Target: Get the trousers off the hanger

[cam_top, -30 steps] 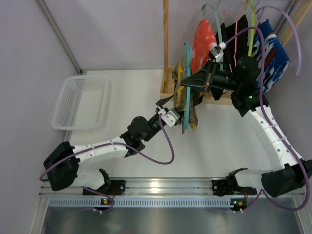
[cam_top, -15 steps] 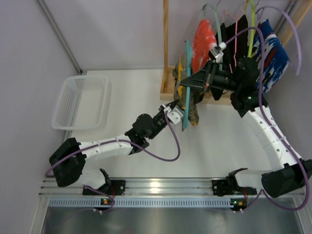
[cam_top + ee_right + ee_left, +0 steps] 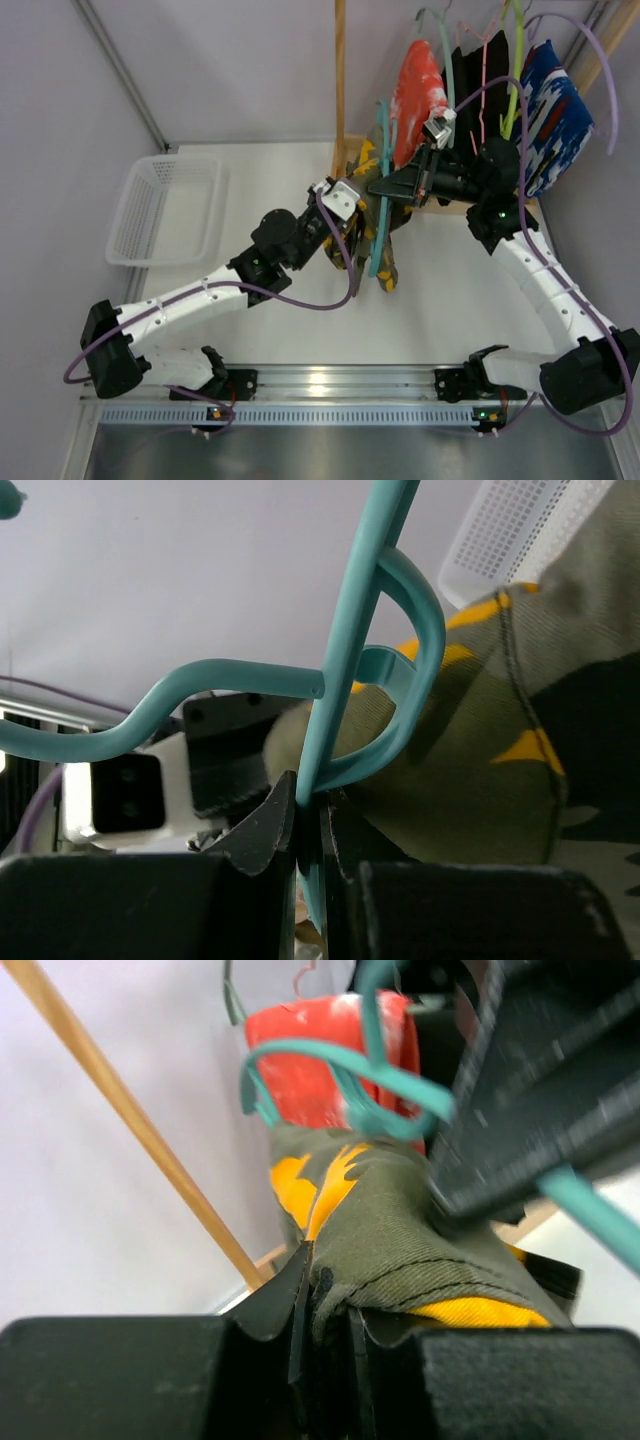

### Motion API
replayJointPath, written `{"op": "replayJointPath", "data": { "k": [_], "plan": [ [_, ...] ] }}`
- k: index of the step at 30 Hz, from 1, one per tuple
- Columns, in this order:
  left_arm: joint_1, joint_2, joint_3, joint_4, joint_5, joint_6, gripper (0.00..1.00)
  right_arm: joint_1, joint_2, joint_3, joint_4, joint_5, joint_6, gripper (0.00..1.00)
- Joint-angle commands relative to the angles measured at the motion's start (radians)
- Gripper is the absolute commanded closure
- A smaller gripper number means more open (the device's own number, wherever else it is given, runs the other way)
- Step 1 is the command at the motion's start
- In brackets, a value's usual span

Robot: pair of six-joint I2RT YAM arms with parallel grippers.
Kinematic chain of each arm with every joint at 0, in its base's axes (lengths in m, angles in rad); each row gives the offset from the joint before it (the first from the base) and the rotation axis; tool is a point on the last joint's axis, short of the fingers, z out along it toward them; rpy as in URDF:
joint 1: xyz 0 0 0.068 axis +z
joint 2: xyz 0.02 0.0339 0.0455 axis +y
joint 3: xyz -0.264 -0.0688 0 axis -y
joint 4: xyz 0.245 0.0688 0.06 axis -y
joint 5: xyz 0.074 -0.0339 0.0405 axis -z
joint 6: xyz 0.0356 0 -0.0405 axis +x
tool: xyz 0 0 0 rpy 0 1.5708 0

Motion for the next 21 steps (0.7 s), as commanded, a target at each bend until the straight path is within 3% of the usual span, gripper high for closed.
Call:
{"op": "replayJointPath", "data": {
  "k": [1,13,21],
  "plan": [
    [0.01,-0.075,0.148,0.081,-0.045,-0.038,1.0,0.003,-0.025,-0.017,0.123,-0.056,-0.053,1.0],
    [0.014,-0.059,0.351,0.047,-0.112,0.006,1.0,-0.011,0.009,-0.091,0.088,-0.036,-0.119,1.0],
    [0.126,-0.024,0.532,-0.109,-0.171,-0.181,1.0,-0.017,0.029,-0.123,0.005,-0.036,-0.223,1.0]
  ]
}}
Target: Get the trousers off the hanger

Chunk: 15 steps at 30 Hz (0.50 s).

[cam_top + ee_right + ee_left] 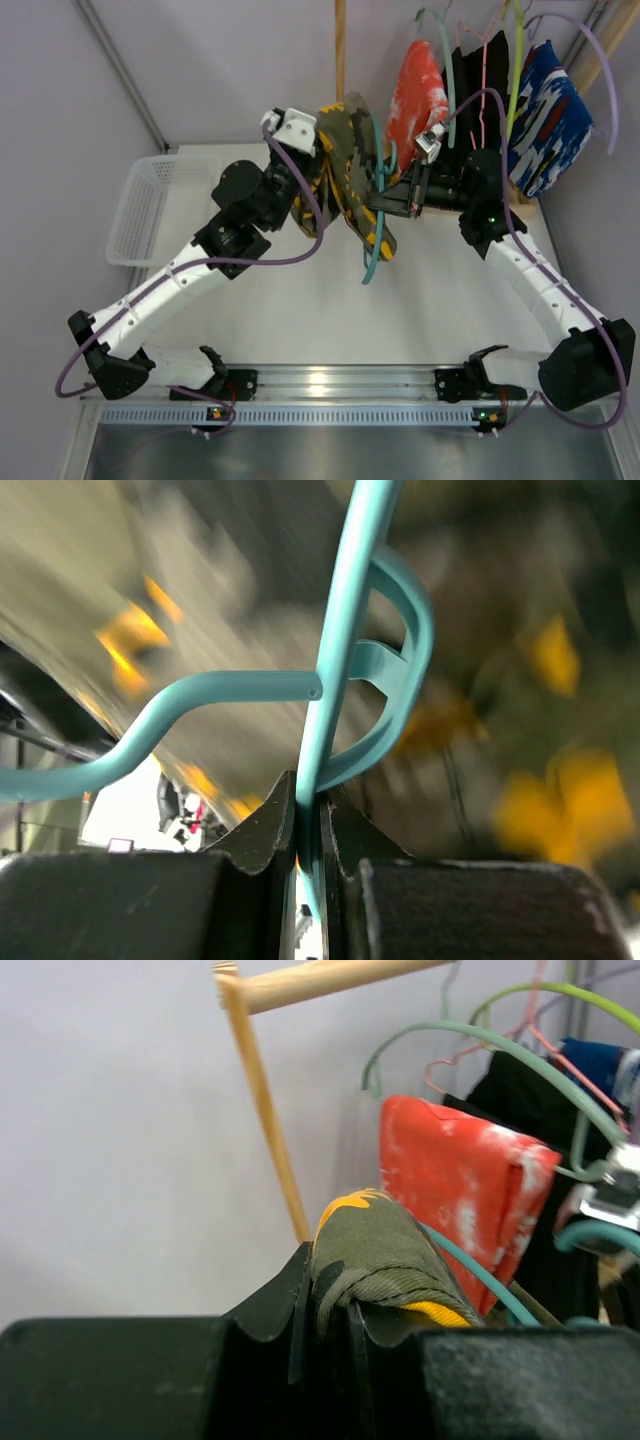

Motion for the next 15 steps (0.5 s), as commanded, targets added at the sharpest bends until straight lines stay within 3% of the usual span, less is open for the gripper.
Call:
{"op": "replayJointPath", "data": {
  "k": [1,9,14,15],
  "plan": [
    [0.059,-0.035,0.155,0.159,-0.042,-0.092,1.0,-0.008,0.015,-0.016,-0.043,-0.01,-0.11,1.0],
    [0.125,-0.038,0.203,0.159,-0.054,-0.088,1.0,-0.017,0.032,-0.055,-0.046,-0.011,-0.153,1.0],
    [0.263,-0.083,0.158,0.115,-0.097,-0.173,1.0,-0.017,0.03,-0.041,-0.039,-0.019,-0.151,1.0],
    [0.332,-0.089,0.143,0.083,-0.106,-0.193,1.0,-0.017,0.027,-0.038,-0.039,-0.02,-0.153,1.0]
  ]
}}
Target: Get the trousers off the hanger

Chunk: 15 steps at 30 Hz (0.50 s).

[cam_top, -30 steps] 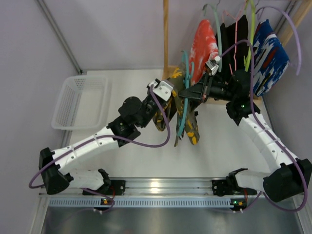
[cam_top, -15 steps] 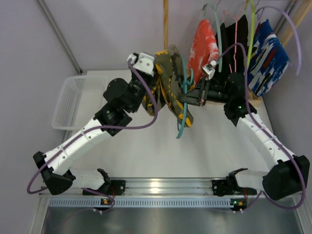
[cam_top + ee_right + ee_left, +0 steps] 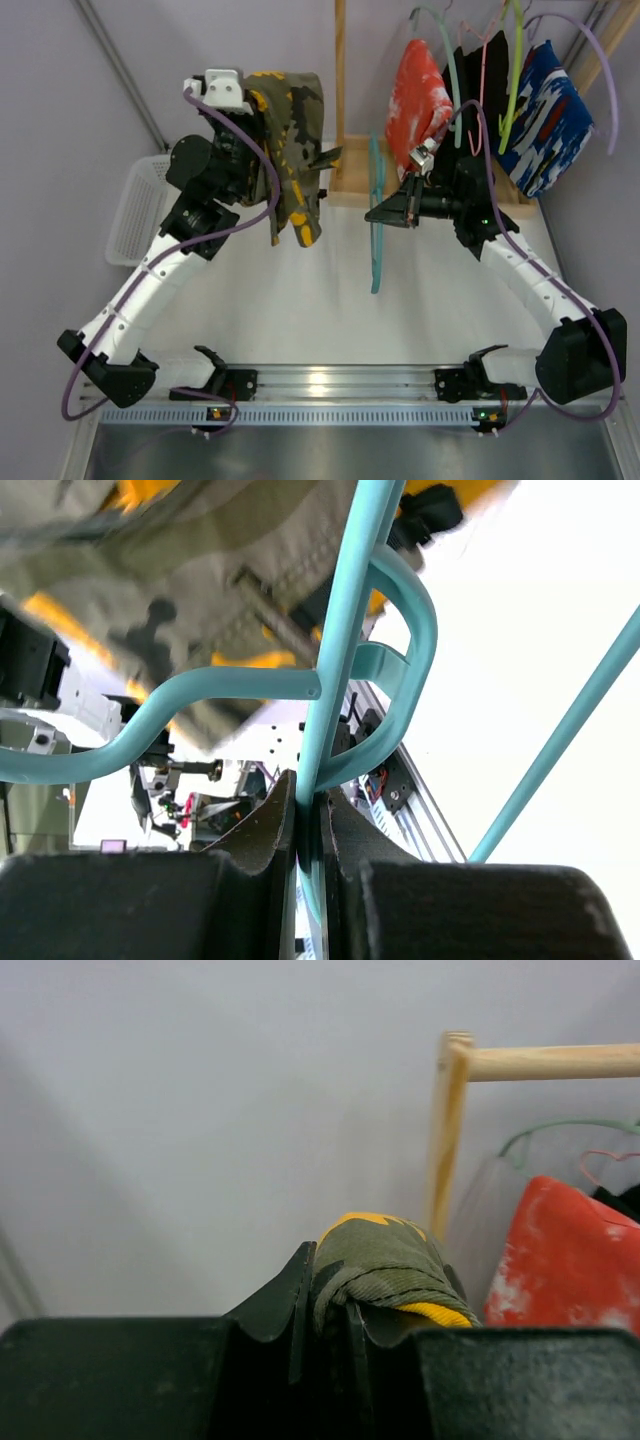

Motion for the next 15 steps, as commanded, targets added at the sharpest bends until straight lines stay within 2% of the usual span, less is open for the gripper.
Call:
{"op": "replayJointPath", "data": {
  "k": [1,9,15],
  "plan": [
    [0.139,-0.091,0.006,0.092,-0.061,-0.118,1.0,-0.007,-0.011,0.029,0.041,-0.017,-0.033,1.0],
    [0.47,-0.223,-0.115,0.016,-0.107,-0.219,1.0,-0.01,-0.025,0.035,0.038,-0.023,-0.041,1.0],
    [0.622,-0.301,-0.203,0.017,-0.185,-0.193,1.0,-0.013,-0.013,0.046,0.015,-0.037,-0.061,1.0]
  ]
}}
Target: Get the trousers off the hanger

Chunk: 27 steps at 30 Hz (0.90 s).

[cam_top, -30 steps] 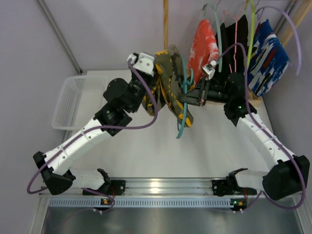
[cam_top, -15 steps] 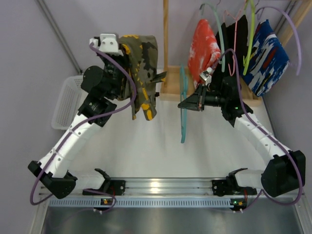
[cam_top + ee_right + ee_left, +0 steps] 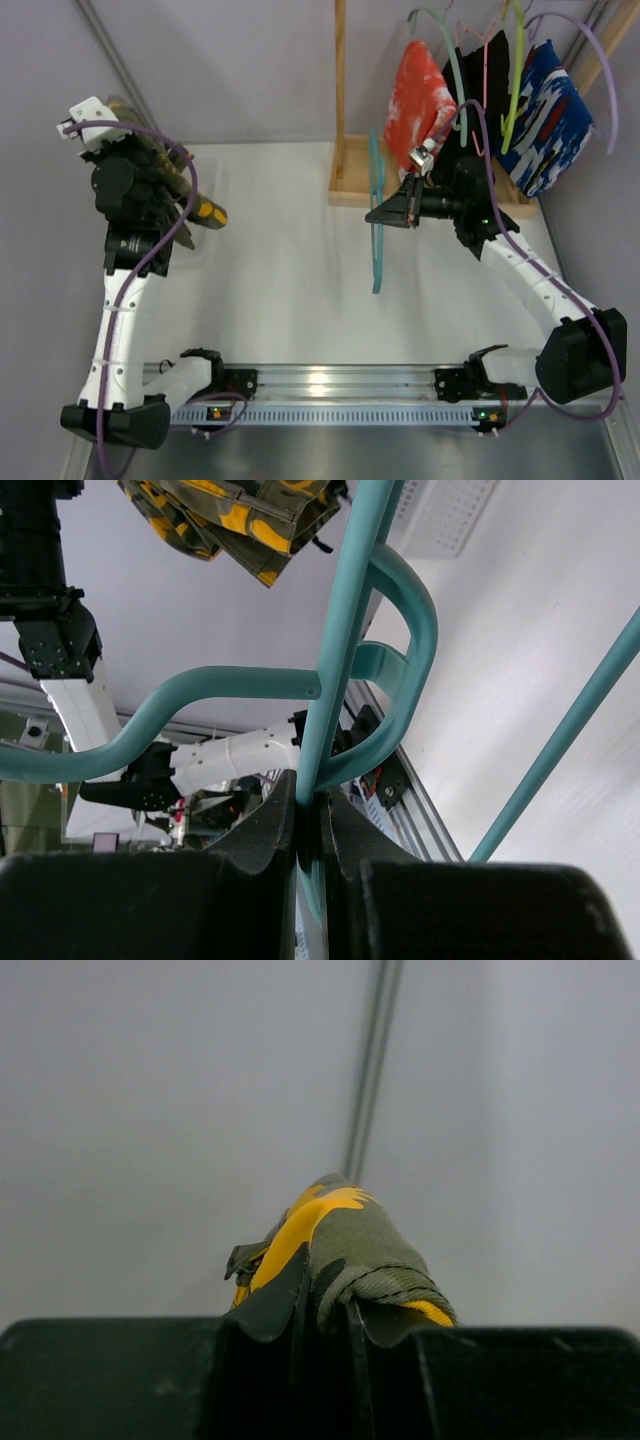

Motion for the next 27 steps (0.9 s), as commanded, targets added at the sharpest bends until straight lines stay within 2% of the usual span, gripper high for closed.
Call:
{"op": "replayJointPath", "data": {
  "k": [1,6,11,17,21,27],
  "plan": [
    [0.067,-0.089,-0.013,0.146,-0.046,-0.016,1.0,-0.013,-0.014,0.045,0.024,-0.03,-0.036,1.0],
    [0.21,-0.143,-0.088,0.161,-0.123,0.033,1.0,-0.017,-0.007,0.048,0.029,-0.032,-0.039,1.0],
    [0.284,-0.156,-0.169,0.231,-0.176,0.107,1.0,-0.017,0.016,0.06,0.029,-0.045,-0.036,1.0],
    [0.294,-0.127,-0.243,0.316,-0.192,0.181,1.0,-0.018,0.024,0.063,0.029,-0.05,-0.038,1.0],
    [0.295,-0.04,-0.253,0.373,-0.195,0.213,1.0,-0.021,0.023,0.063,0.031,-0.05,-0.042,1.0],
    [0.293,0.135,-0.256,0.425,-0.036,0.228,1.0,-0.029,0.032,0.075,0.043,-0.079,-0.039,1.0]
  ]
}}
